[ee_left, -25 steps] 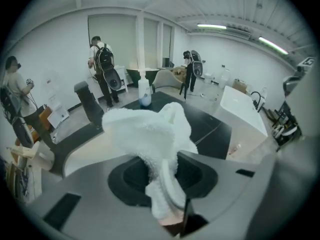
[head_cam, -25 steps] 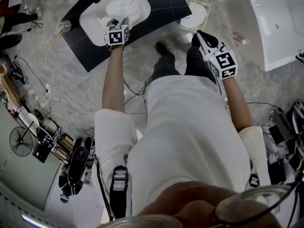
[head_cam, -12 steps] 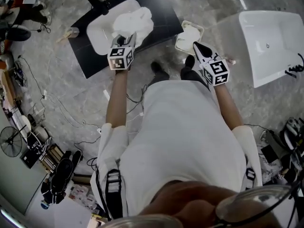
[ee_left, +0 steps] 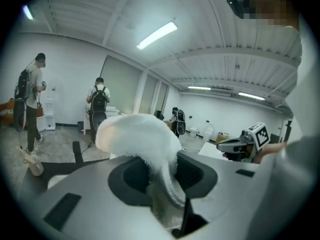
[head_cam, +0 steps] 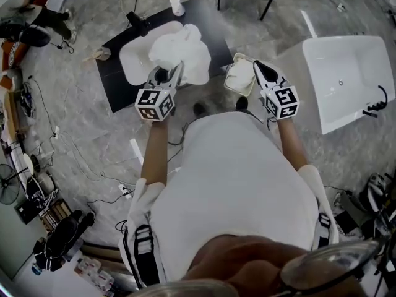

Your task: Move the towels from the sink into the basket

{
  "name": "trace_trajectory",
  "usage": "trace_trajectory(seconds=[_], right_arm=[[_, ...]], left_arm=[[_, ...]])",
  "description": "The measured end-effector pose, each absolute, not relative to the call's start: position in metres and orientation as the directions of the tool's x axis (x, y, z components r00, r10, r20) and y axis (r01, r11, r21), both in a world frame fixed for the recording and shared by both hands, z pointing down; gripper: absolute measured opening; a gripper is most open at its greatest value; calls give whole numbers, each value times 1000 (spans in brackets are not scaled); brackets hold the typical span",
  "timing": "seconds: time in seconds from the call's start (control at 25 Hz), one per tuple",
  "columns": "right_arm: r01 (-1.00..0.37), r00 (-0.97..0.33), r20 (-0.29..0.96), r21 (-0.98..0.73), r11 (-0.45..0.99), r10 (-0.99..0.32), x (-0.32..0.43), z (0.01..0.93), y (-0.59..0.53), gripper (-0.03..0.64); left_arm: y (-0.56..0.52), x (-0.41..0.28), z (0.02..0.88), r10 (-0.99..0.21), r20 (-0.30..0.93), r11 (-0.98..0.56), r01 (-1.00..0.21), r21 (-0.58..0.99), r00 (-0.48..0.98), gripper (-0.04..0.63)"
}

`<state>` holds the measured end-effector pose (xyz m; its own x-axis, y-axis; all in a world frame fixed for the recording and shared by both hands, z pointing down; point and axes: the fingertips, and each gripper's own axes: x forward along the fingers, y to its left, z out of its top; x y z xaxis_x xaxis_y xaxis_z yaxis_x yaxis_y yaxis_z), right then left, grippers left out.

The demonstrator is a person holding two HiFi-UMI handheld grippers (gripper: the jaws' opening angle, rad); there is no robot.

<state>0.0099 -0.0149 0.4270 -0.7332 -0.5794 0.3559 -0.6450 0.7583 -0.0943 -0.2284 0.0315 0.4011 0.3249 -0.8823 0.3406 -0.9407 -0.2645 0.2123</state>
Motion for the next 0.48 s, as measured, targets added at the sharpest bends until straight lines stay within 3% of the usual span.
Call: trace_trajectory(seconds=[0.24, 0.48], right_arm=[[-651, -736, 315, -86, 754, -600, 17, 406, -20, -3], [-675, -720, 320, -117, 728, -616, 24, 409, -16, -3]], left_arm=[[47, -197, 364, -905, 250, -295, -931, 213, 344, 118], [42, -183, 357, -887, 254, -339, -918, 208, 385, 118]])
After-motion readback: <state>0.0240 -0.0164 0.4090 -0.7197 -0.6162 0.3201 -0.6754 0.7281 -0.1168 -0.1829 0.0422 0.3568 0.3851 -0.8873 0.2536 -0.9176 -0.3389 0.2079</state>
